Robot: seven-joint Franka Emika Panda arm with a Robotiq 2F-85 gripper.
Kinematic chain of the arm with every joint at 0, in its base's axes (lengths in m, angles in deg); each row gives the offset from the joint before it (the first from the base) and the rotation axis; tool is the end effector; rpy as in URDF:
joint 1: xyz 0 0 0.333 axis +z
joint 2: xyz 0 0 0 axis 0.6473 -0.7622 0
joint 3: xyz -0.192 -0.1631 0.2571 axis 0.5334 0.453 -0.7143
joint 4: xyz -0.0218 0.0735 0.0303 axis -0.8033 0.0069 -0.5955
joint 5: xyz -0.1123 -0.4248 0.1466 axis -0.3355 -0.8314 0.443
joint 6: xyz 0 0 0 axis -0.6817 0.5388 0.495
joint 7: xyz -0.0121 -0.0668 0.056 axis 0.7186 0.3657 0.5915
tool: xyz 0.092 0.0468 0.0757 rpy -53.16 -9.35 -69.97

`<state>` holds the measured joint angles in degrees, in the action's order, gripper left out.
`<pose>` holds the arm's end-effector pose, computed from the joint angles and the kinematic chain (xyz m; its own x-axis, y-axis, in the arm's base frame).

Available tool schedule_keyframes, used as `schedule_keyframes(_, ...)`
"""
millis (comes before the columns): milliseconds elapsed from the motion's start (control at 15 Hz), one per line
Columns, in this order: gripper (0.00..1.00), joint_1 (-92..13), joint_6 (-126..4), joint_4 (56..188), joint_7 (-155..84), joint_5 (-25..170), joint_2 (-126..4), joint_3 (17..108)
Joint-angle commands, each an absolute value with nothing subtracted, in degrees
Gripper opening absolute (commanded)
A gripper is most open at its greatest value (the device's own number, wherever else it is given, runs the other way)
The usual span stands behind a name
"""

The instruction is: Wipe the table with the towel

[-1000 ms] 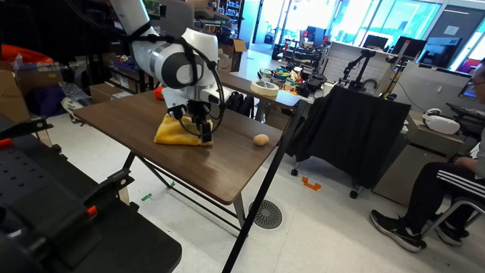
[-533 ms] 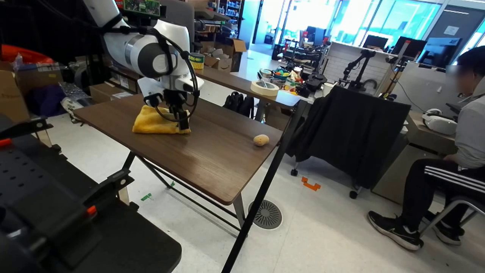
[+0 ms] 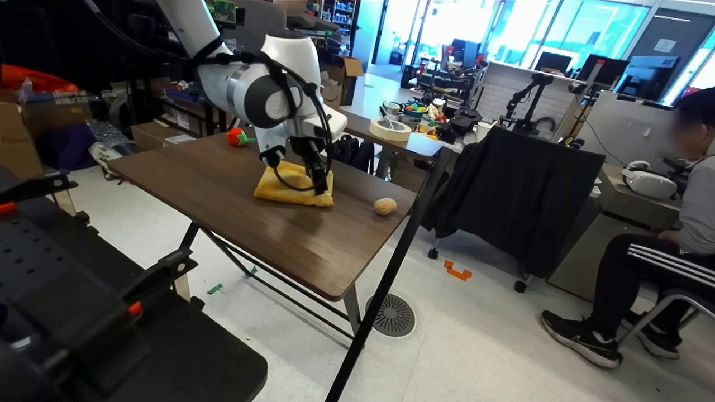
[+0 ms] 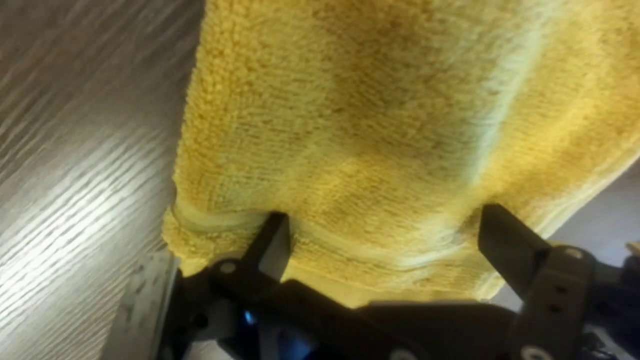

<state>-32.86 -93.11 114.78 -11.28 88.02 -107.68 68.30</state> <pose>0.7920 -0.0258 -0.0099 0.7490 -0.5876 0.3061 -0.5784 -0.8052 -0.1305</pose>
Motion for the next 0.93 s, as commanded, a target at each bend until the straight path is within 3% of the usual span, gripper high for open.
schedule_keyframes(0, 1.0, -34.69, -91.38, 115.04, -12.56, 88.73, -106.94, 66.86)
schedule_keyframes(333, 1.0, -39.77, -88.19, 119.94, -20.5, 88.89, -98.43, 59.5)
schedule_keyframes(867, 1.0, -40.61, -90.49, 115.88, -14.02, 88.48, -95.46, 68.92)
